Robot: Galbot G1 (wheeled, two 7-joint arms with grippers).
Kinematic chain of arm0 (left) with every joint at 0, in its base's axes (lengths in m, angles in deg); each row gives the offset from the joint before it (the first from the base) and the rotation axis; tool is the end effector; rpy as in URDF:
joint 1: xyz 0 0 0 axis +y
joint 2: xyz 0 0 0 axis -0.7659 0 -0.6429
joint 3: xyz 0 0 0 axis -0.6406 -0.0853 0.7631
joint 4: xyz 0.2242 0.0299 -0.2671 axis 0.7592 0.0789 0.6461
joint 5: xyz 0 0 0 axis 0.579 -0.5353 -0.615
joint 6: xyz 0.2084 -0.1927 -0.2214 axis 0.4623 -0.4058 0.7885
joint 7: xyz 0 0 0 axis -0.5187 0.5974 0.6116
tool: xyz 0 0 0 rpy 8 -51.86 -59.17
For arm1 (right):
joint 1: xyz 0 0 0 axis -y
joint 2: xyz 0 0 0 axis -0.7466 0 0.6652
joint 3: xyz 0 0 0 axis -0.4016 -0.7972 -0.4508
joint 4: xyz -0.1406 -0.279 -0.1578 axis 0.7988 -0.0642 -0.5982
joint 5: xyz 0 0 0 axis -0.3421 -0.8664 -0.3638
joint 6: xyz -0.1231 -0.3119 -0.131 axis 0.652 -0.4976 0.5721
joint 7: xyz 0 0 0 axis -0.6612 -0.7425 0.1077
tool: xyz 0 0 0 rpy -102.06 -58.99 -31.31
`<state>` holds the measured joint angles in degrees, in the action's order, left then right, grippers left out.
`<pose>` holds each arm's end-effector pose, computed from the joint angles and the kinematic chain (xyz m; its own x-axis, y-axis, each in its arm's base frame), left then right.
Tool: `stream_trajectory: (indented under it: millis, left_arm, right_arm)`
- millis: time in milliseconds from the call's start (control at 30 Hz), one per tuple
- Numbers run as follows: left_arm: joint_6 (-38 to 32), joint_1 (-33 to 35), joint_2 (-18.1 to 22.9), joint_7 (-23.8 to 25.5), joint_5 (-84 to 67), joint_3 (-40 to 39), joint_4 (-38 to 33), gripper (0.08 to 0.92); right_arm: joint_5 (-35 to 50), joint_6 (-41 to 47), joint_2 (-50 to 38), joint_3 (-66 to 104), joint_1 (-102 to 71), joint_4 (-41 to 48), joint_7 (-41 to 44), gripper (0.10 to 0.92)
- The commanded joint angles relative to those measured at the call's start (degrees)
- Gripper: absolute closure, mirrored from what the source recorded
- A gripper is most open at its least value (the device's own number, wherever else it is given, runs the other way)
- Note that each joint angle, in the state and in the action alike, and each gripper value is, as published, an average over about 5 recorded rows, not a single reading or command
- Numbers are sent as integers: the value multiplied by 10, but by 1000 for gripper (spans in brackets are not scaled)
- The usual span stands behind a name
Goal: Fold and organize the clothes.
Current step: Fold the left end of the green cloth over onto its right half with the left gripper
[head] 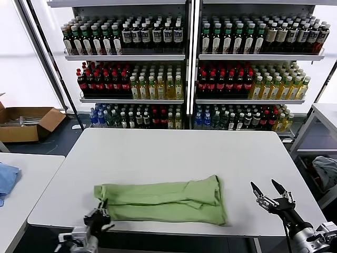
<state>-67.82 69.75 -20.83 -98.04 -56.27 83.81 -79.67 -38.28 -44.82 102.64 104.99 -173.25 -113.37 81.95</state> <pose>0.1930 0.0725 -0.3081 -0.9214 -0.1210 0.3693 -0.0851 0.9901 0.1120 0.1765 -0.1706 -0.2521 -0.9634 -0.2377 0.1237 -0.2136 0.9600 0.1814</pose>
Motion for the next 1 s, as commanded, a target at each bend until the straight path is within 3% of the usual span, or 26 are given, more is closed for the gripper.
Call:
stream_trajectory:
  millis: [33, 133, 233, 400, 533, 700, 1000]
  left_arm:
    - [-39, -4, -175, 138, -79, 286, 121, 906]
    - [-39, -20, -217, 157, -100, 303, 156, 906]
    - [-22, -40, -220, 150, -129, 295, 128, 906]
    - [7, -61, -161, 113, -161, 217, -1, 906]
    - [5, -78, -112, 96, -136, 97, -72, 906]
    - [-14, -77, -74, 104, -53, -22, -74, 906]
    - [-24, -72, -37, 109, -8, -134, -36, 906]
  right_arm:
    - [1, 0, 1, -4, -3, -16, 0, 203]
    - [1, 0, -1, -4, -9, -23, 1, 203]
    - [1, -1, 0, 0, -18, -33, 3, 203]
    - [1, -4, 5, 8, -30, -39, 4, 203]
    - [2, -6, 7, 15, -35, -38, 4, 203]
    - [3, -7, 8, 23, -38, -38, 4, 203]
    - [4, -7, 10, 24, -36, -32, 4, 203]
